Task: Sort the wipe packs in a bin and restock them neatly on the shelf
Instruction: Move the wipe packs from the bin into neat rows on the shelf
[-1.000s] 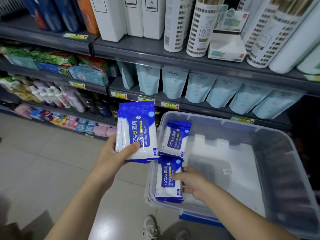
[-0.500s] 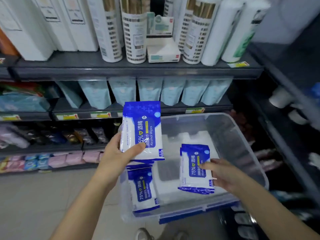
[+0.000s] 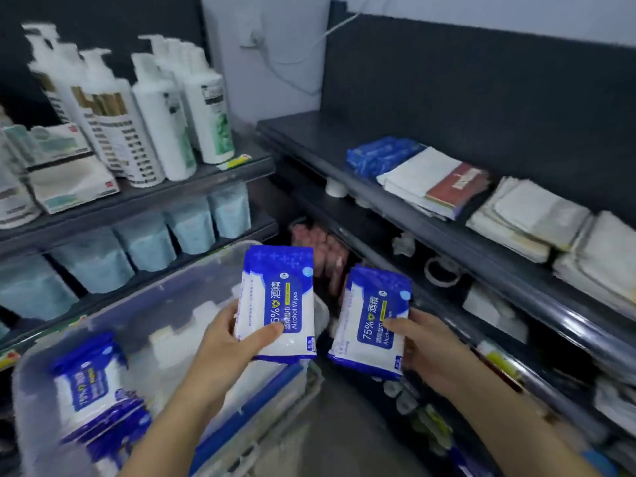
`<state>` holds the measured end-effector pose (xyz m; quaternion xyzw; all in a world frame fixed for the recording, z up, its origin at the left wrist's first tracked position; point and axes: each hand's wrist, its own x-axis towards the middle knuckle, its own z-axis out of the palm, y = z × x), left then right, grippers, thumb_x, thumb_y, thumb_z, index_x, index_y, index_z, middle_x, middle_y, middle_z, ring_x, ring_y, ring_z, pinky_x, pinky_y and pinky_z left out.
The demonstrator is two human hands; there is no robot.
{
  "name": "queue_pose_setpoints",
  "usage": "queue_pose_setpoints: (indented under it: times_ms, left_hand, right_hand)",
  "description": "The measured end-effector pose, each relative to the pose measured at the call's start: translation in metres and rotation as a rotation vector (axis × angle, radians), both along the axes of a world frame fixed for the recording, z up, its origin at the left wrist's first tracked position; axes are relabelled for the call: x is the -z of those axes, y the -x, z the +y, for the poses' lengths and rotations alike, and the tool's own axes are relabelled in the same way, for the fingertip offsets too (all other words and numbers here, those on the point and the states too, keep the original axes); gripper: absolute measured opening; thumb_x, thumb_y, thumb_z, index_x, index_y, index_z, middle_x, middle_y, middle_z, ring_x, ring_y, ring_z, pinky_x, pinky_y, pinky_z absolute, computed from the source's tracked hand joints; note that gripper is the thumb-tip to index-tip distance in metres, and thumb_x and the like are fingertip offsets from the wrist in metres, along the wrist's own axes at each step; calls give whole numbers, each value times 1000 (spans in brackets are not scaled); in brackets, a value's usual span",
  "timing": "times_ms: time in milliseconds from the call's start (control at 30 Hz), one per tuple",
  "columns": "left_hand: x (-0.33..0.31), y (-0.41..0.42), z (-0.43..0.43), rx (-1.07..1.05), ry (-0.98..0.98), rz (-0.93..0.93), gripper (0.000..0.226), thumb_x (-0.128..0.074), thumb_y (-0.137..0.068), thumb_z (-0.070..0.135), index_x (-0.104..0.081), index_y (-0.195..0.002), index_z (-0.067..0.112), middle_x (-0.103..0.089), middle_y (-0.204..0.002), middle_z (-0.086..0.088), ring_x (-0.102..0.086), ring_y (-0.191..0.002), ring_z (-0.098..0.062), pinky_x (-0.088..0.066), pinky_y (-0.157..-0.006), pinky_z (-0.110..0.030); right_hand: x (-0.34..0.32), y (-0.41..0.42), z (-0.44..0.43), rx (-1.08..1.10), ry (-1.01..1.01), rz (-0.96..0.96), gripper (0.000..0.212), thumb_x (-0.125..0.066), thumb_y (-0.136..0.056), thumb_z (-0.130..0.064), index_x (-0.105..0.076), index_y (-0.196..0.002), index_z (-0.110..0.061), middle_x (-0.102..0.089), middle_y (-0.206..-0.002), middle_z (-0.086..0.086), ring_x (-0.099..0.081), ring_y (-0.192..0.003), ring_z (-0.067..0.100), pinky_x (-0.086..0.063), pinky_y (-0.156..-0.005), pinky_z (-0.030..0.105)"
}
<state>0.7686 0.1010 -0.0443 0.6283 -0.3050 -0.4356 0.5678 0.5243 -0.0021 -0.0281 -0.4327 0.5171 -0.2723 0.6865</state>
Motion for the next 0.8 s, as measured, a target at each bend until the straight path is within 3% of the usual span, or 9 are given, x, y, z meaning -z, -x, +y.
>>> queue_pose_setpoints:
  times_ms: [167, 333, 467, 600, 700, 800]
  left_hand:
    - [-12, 116, 0, 132, 36, -28, 53, -84, -61, 19, -61, -109, 19, -74, -96, 4, -71, -86, -15, -55, -71, -30]
    - [-27, 236, 2, 270, 67, -62, 77, -81, -42, 44, -62, -112, 18, -74, -100, 0, -71, -89, -21, -54, -73, -37]
    - [-42, 326, 1, 430, 69, -69, 70, -86, -46, 44, -62, -109, 24, -74, -98, 4, -70, -91, -22, -55, -81, -46]
    - [-53, 402, -5, 572, 67, -87, 75, -91, -48, 42, -60, -114, 25, -74, -99, 4, -70, -92, -18, -55, -83, -42]
    - [-60, 459, -16, 694, 81, -82, 75, -83, -43, 44, -62, -111, 21, -74, -98, 1, -71, -88, -18, -55, -78, -38]
    - [-61, 516, -32, 792, 85, -73, 63, -91, -51, 25, -63, -107, 18, -75, -96, -5, -72, -81, -20, -55, -69, -38]
  right_hand:
    - [-12, 121, 32, 132, 44, -61, 16, -59, -87, -4, -62, -103, -7, -73, -96, 13, -68, -77, 24, -54, -66, 33]
    - [-22, 254, 74, 290, 77, -70, 16, -59, -89, -8, -60, -106, -8, -74, -91, 10, -69, -63, 16, -51, -49, 26]
    - [-33, 343, 105, 452, 121, -110, 15, -57, -90, -8, -60, -105, -7, -74, -93, 9, -71, -74, 21, -57, -63, 33]
    - [-45, 411, 135, 625, 172, -125, 14, -57, -90, -7, -63, -103, -9, -74, -93, 8, -70, -78, 23, -54, -77, 43]
    - [-49, 459, 159, 763, 206, -155, 14, -56, -90, -6, -63, -103, -8, -74, -93, 9, -69, -77, 23, -52, -79, 44]
    - [-47, 505, 178, 923, 217, -173, 13, -55, -90, -4, -61, -101, -6, -74, -86, 9, -70, -69, 21, -52, -71, 40]
